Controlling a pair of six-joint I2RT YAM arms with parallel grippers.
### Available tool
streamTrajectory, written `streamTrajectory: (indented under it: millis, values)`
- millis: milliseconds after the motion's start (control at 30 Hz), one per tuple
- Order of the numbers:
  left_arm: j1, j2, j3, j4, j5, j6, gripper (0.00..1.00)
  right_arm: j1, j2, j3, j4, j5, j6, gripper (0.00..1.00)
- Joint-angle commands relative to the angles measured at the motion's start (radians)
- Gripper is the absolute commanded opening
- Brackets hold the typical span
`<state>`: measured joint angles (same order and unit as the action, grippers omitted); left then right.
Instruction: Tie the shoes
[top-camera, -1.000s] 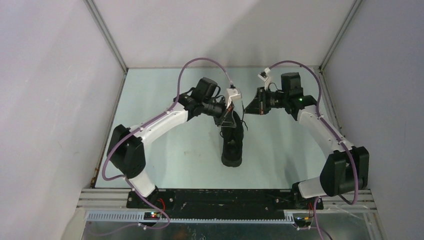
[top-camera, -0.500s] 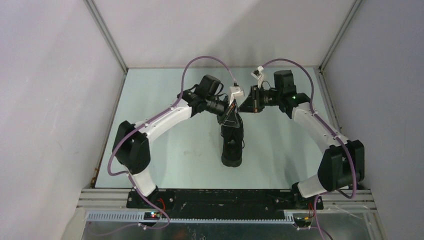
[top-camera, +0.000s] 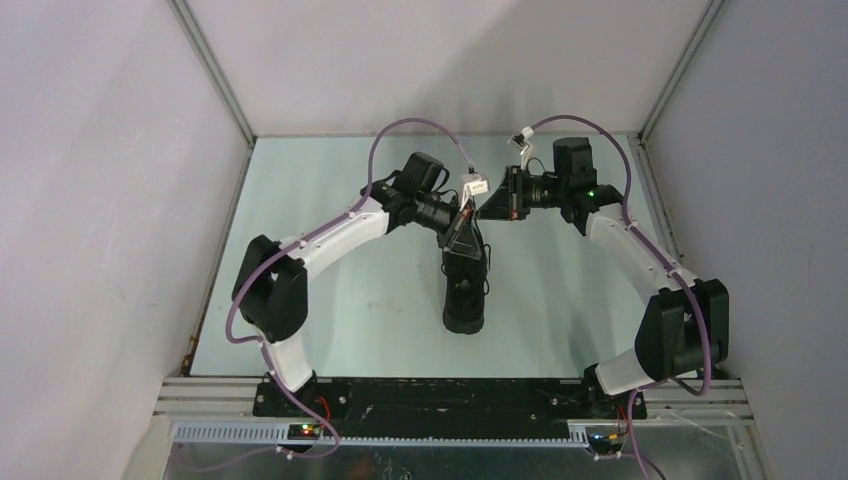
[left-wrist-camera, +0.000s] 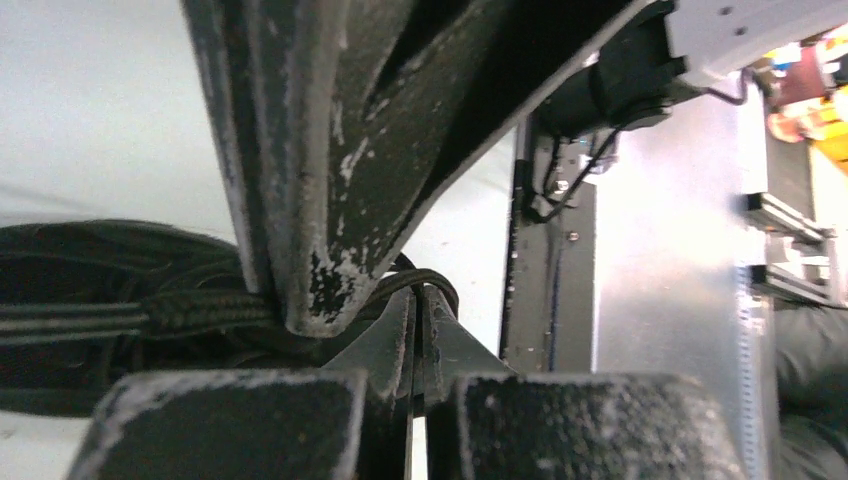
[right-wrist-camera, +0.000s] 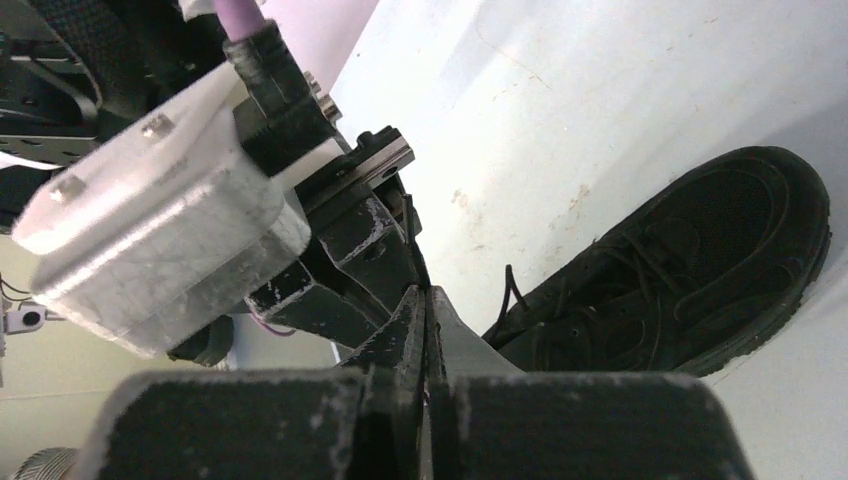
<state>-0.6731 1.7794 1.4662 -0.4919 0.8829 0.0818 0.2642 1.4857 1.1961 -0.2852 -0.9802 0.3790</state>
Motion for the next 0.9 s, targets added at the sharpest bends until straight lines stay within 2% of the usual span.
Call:
streamTrajectory:
  millis: [0, 133, 500, 867]
  values:
    - [0.028, -0.007, -0.025, 0.131, 0.2, -0.15, 0.0, 0.008, -0.01, 0.019, 0.05, -0.027, 0.025, 0.0]
    - [0.045, -0.005, -0.082, 0.29, 0.269, -0.283, 0.02, 0.014, -0.006, 0.017, 0.053, -0.007, 0.022, 0.0]
    - [0.05, 0.021, -0.114, 0.35, 0.342, -0.325, 0.19, 0.019, 0.003, 0.016, 0.043, 0.012, 0.007, 0.0]
    - [0.05, 0.032, -0.123, 0.358, 0.305, -0.342, 0.34, 0.031, 0.012, 0.016, 0.048, 0.035, 0.021, 0.0]
